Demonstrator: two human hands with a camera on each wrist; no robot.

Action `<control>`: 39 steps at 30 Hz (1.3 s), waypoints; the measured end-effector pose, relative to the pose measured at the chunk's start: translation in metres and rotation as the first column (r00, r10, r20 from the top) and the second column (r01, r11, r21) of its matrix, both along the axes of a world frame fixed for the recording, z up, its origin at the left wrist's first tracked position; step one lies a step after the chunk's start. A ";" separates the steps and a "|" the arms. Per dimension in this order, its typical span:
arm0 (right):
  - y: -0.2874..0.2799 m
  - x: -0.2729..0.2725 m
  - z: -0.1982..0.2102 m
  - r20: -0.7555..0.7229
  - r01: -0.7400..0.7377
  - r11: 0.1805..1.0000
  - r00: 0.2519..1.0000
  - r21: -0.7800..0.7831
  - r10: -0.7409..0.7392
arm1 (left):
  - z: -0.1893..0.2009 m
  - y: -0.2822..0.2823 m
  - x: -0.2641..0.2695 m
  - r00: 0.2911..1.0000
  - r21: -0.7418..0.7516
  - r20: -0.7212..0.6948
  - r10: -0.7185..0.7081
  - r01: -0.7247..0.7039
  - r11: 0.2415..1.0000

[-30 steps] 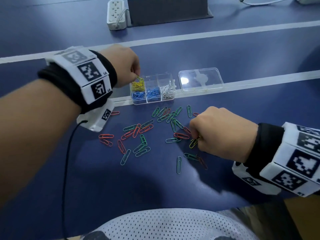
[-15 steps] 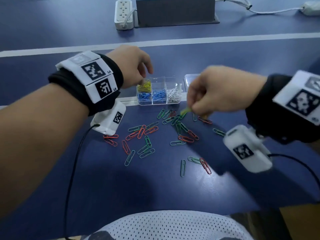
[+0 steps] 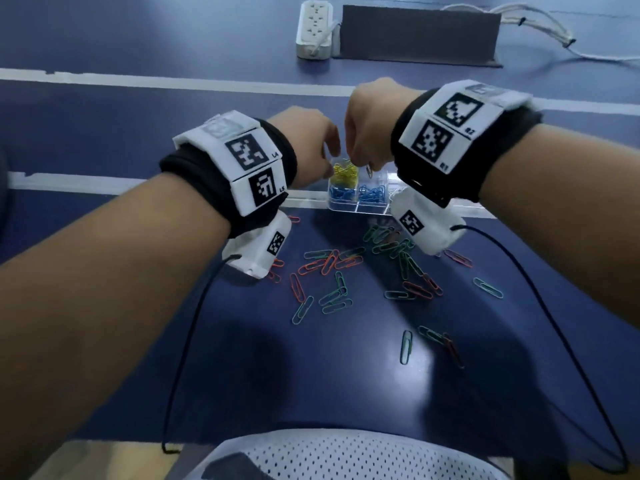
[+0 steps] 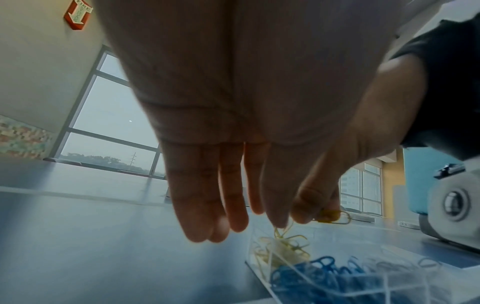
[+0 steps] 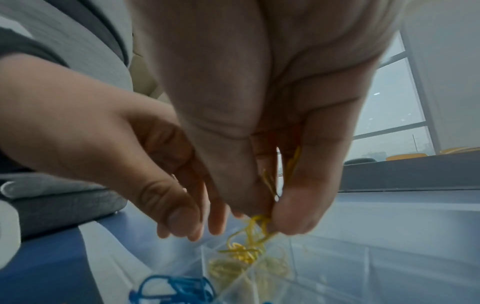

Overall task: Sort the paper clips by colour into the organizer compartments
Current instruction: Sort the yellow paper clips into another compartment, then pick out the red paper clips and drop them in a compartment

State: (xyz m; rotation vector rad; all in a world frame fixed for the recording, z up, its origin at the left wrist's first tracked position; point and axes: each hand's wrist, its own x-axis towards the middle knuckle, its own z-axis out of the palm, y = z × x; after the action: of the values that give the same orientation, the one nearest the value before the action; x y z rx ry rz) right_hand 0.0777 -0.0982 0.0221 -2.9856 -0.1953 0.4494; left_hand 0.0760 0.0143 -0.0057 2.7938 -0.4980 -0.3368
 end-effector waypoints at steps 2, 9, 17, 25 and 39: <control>0.001 0.002 0.000 -0.033 0.026 0.999 0.999 0.022 -0.025 | -0.002 0.001 0.000 1.000 -0.003 -0.008 0.005 -0.005 1.000; 0.000 0.006 0.001 -0.035 0.094 0.990 0.995 0.107 -0.091 | -0.002 -0.001 0.000 0.998 -0.032 -0.031 0.049 -0.050 0.998; 0.002 -0.003 0.006 -0.105 0.186 0.935 0.981 0.302 -0.161 | -0.003 -0.002 -0.001 0.998 -0.050 -0.022 0.064 -0.065 0.997; -0.004 -0.001 0.002 -0.172 0.273 0.865 0.960 0.422 -0.219 | 0.002 -0.012 0.003 0.991 -0.023 -0.104 0.087 -0.090 0.996; -0.014 0.000 -0.017 0.023 0.055 0.989 0.998 0.139 -0.059 | -0.003 -0.014 0.008 0.982 -0.090 -0.138 0.125 -0.138 0.986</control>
State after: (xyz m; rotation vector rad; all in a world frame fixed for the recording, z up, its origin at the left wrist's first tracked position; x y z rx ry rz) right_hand 0.0780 -0.1117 0.0054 -2.8543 -0.1372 0.3728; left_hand 0.0844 -0.0001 -0.0086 2.6698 -0.2891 -0.4517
